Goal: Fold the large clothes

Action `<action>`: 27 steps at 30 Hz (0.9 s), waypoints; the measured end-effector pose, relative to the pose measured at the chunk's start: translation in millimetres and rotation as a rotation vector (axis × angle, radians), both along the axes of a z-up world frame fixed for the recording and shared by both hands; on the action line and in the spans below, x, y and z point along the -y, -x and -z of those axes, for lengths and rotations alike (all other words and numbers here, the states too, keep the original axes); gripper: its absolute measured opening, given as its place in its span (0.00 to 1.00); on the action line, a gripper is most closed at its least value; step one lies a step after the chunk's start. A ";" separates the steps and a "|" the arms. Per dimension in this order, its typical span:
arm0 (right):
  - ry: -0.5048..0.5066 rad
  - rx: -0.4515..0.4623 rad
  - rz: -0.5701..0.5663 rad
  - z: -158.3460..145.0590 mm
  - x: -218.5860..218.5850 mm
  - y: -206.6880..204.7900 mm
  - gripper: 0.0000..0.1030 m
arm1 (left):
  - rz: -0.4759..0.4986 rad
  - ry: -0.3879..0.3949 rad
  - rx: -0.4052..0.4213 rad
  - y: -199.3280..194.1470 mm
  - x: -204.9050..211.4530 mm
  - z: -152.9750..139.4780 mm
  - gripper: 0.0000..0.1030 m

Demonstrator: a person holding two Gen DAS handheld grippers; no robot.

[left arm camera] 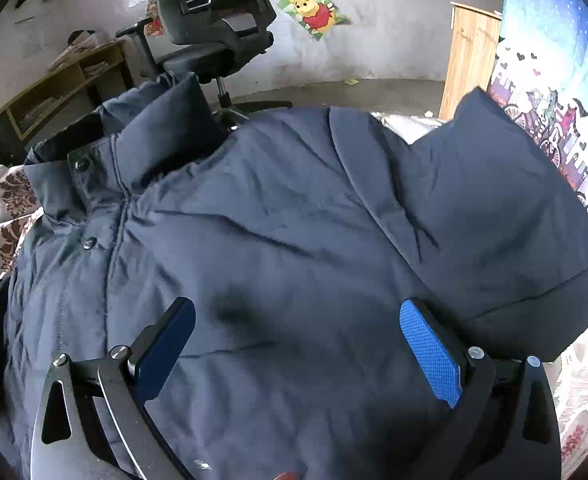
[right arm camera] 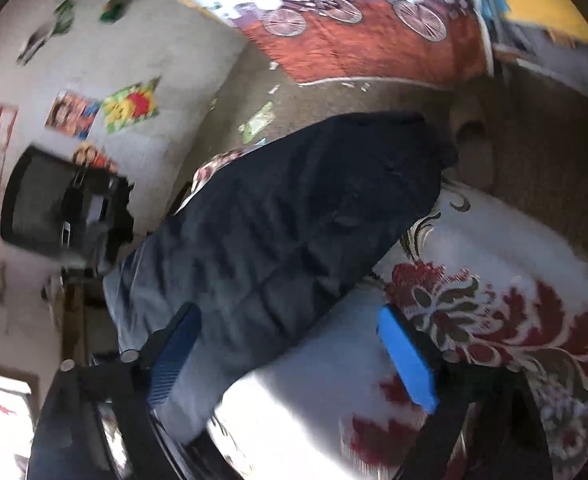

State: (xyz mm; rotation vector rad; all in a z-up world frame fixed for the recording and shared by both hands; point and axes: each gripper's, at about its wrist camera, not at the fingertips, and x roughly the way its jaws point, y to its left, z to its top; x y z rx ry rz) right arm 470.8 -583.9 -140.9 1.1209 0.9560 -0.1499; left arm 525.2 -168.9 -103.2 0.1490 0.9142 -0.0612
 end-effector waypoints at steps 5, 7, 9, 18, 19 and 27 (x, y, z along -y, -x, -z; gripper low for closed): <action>-0.071 -0.026 0.107 19.0 21.2 -2.8 0.44 | -0.006 -0.003 0.005 -4.1 1.1 8.9 0.97; -0.083 -0.018 0.115 19.9 24.0 -4.4 0.25 | -0.006 0.000 0.005 -3.7 1.6 9.5 0.98; -0.039 0.003 0.110 10.2 26.1 -4.6 0.10 | -0.004 0.001 0.005 -2.0 0.9 8.9 0.98; 0.558 0.261 -0.098 -118.5 -43.7 -12.5 0.05 | -0.006 0.009 0.011 12.1 -11.6 -8.1 0.97; 0.640 0.303 -0.139 -135.8 -62.1 -13.8 0.05 | -0.010 0.013 0.013 14.4 -14.4 -10.9 0.97; 1.012 0.566 -0.372 -217.1 -204.1 2.8 0.05 | -0.081 0.047 0.041 42.9 -82.8 -50.9 0.97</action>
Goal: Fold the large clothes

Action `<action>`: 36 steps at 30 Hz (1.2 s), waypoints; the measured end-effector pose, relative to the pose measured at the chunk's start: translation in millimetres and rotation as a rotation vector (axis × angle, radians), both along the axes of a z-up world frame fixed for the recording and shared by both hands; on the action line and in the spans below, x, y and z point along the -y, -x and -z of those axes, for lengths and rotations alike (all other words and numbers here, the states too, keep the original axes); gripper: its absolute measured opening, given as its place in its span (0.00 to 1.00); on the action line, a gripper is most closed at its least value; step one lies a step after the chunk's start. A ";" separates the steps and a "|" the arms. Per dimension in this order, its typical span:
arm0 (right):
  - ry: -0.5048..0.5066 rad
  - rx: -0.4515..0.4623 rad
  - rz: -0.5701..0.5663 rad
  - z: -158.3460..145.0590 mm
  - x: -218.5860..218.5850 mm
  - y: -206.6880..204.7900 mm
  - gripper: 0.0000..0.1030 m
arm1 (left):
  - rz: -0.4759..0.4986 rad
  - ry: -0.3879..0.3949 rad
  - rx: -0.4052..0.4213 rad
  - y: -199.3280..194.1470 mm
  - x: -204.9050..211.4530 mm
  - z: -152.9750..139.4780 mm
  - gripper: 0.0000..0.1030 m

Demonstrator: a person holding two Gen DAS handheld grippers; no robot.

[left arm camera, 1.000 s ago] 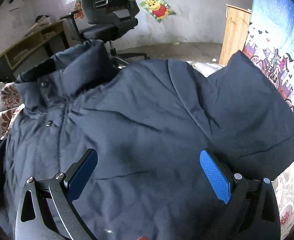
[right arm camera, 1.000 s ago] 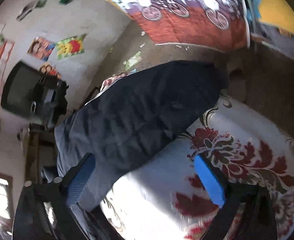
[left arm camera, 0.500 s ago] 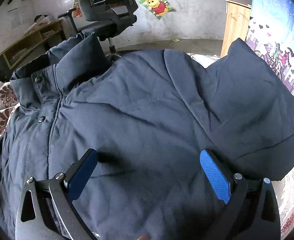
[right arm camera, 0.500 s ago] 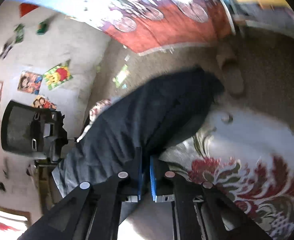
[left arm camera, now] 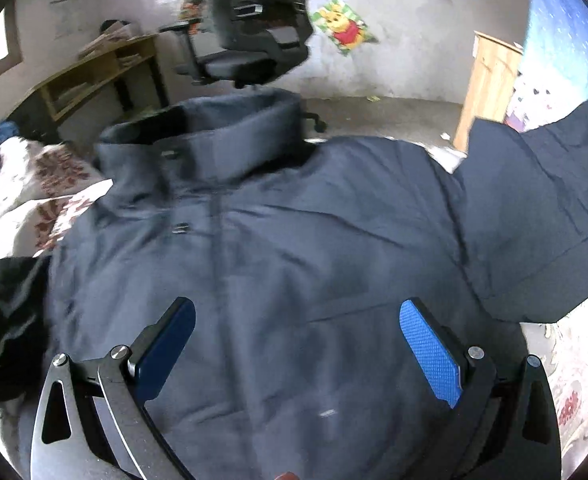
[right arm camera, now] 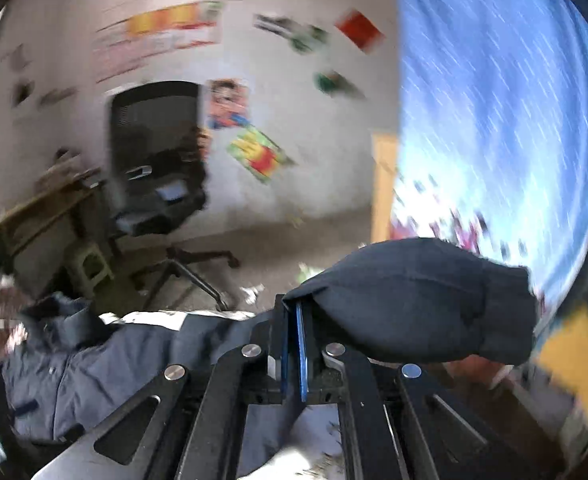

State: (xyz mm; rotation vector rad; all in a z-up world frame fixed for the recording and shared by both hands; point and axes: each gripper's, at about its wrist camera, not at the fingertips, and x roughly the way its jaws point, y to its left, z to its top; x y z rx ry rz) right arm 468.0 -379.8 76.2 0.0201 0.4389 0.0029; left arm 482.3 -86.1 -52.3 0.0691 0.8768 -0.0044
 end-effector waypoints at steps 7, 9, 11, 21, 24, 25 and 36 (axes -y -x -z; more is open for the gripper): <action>0.190 0.114 -0.239 -20.2 -118.2 32.1 0.04 | -0.101 0.002 0.017 37.5 -79.5 -32.8 0.97; 0.234 0.135 -0.305 -20.1 -151.4 39.5 0.04 | -0.131 0.000 0.024 51.5 -102.4 -40.4 0.97; 0.282 0.156 -0.376 -18.0 -186.3 51.1 0.04 | -0.156 0.001 0.030 64.9 -120.8 -45.1 0.97; 0.384 0.086 -0.615 22.1 -304.5 70.9 0.04 | -0.276 0.015 0.038 119.0 -203.0 -53.3 0.97; 0.431 0.028 -0.678 48.7 -334.6 74.8 0.04 | -0.295 0.027 0.032 124.6 -215.2 -51.3 0.97; 0.444 0.006 -0.701 58.3 -342.6 75.3 0.04 | -0.307 0.028 0.038 127.0 -220.0 -50.7 0.97; 0.404 -0.327 -0.942 157.6 -368.9 107.5 0.77 | -0.324 0.134 0.033 131.5 -240.2 -39.1 0.97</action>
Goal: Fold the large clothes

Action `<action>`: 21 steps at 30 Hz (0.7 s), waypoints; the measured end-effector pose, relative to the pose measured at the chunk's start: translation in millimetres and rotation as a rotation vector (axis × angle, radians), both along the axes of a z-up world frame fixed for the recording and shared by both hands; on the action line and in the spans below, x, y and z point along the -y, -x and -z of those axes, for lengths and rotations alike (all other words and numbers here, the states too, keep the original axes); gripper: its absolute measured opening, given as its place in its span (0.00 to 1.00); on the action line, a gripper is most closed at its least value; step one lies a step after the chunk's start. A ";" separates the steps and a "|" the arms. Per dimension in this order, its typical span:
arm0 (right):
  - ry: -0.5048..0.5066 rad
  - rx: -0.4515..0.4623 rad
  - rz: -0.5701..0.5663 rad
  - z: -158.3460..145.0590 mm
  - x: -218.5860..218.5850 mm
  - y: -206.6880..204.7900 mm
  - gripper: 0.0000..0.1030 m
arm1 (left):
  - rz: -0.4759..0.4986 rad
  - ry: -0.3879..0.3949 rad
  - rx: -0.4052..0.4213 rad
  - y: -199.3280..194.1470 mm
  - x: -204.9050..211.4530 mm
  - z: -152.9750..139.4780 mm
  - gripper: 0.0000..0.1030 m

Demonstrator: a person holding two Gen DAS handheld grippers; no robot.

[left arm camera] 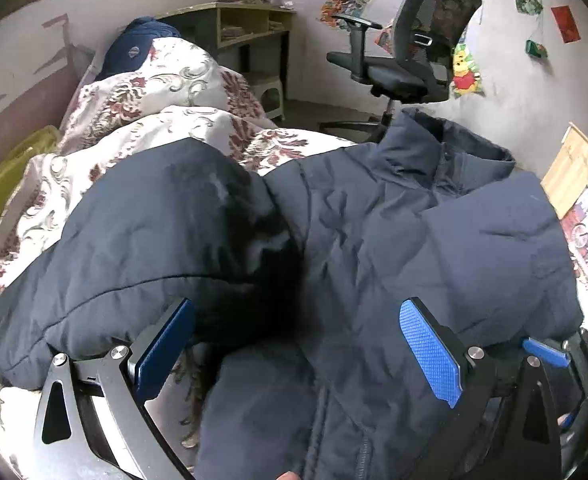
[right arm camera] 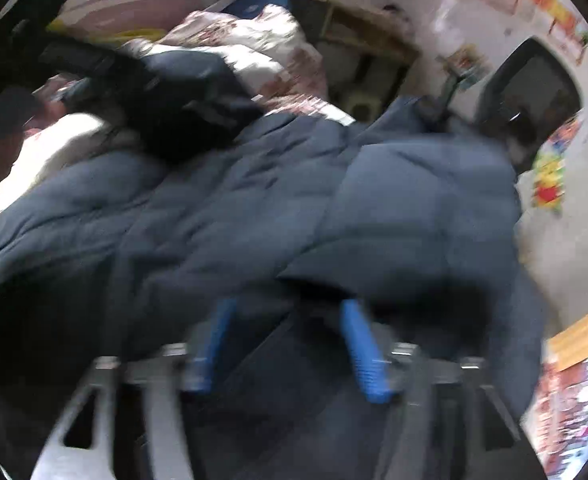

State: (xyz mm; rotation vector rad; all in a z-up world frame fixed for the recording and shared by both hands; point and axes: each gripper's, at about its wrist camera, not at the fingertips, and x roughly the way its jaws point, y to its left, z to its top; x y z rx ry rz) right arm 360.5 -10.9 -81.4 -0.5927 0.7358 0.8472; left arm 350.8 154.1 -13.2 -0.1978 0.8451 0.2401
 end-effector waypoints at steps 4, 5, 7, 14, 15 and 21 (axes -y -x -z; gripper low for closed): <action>-0.083 -0.045 0.042 -4.1 31.3 -1.8 0.77 | 0.053 0.093 0.034 1.2 4.0 2.0 0.97; -0.115 -0.070 0.071 -7.0 44.3 -7.0 0.78 | 0.090 0.153 0.050 1.7 5.0 3.7 0.97; -0.177 -0.110 0.143 -9.9 70.8 -16.0 0.79 | 0.116 0.202 0.052 -0.1 7.2 6.3 0.97; -0.243 -0.307 0.417 -11.5 160.6 -53.7 0.81 | -0.015 0.066 -0.009 -11.4 17.2 17.9 0.97; -0.230 -0.291 0.436 -12.8 163.3 -58.2 0.81 | -0.041 0.016 -0.030 -14.2 18.5 21.6 0.97; -0.206 -0.222 0.449 -6.6 133.4 -100.7 0.81 | -0.072 -0.099 -0.134 -29.6 28.1 51.6 0.97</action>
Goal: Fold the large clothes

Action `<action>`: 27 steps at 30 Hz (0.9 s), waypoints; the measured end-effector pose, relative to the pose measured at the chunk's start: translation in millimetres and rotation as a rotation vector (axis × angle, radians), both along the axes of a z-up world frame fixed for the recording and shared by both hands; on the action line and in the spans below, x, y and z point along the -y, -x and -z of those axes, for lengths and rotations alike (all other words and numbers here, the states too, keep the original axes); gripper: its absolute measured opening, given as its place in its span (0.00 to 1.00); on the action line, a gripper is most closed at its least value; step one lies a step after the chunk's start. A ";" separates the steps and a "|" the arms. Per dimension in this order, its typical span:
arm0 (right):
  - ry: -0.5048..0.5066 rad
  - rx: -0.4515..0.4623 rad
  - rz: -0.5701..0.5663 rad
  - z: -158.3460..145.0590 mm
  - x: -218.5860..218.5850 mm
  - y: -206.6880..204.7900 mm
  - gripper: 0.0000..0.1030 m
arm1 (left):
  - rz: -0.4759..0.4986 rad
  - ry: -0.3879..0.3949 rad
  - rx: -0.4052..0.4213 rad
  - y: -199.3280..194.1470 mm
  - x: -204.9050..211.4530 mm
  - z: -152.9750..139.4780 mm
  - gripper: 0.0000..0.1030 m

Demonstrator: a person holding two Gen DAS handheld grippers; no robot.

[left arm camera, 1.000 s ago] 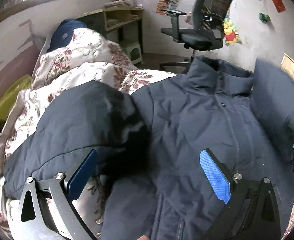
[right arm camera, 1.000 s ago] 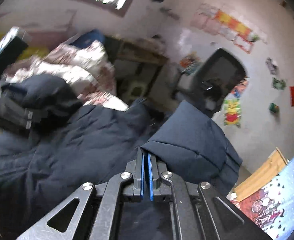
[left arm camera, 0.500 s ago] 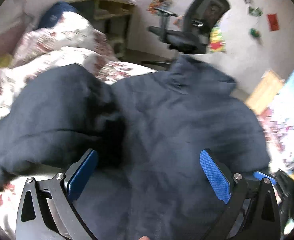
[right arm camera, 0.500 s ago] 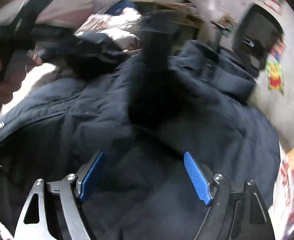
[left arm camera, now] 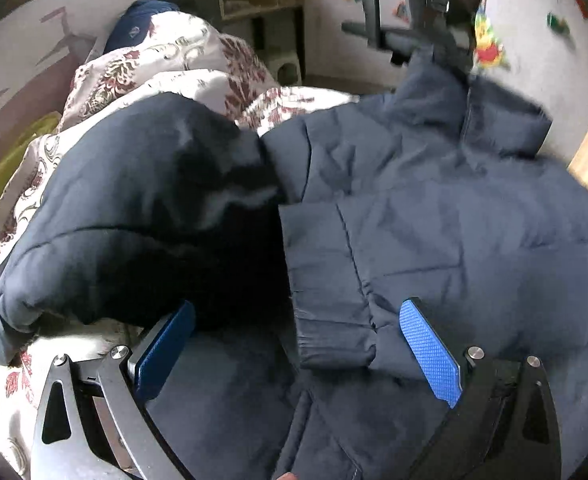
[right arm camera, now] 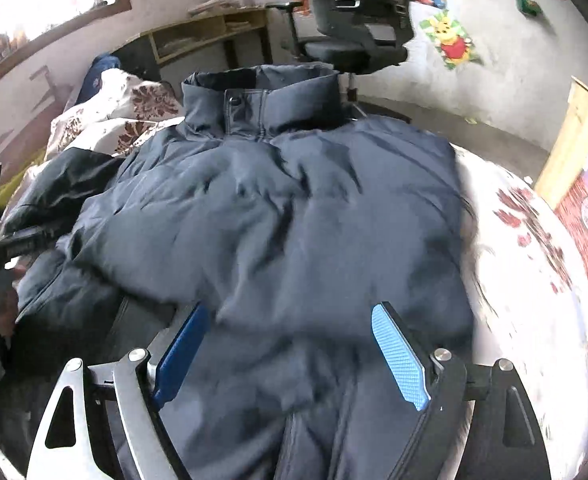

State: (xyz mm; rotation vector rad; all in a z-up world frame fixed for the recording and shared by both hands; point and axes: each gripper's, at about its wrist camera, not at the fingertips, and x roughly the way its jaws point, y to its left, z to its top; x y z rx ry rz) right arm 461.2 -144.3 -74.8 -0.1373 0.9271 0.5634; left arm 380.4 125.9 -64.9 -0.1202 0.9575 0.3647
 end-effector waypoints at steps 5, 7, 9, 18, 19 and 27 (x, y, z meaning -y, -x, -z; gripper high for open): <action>0.074 -0.037 0.017 38.2 -27.8 -28.7 0.82 | 0.018 -0.089 -0.092 -9.2 11.9 25.1 0.98; 0.107 -0.010 0.011 46.7 -30.0 -27.0 0.84 | 0.021 -0.087 -0.088 -7.5 10.4 28.8 0.98; 0.116 0.011 0.012 48.2 -31.3 -24.0 0.85 | 0.016 -0.061 -0.067 -2.8 5.6 25.1 0.97; -0.013 0.116 -0.092 0.7 -61.8 10.6 0.85 | -0.100 0.120 0.134 93.5 -44.2 -36.7 0.97; -0.023 0.126 -0.121 -3.9 -73.4 15.4 0.85 | -0.146 0.122 0.145 111.0 -60.4 -41.0 0.97; -0.010 0.171 -0.276 -6.3 -160.2 34.0 0.85 | -0.514 0.249 0.183 195.8 -183.5 -52.8 0.97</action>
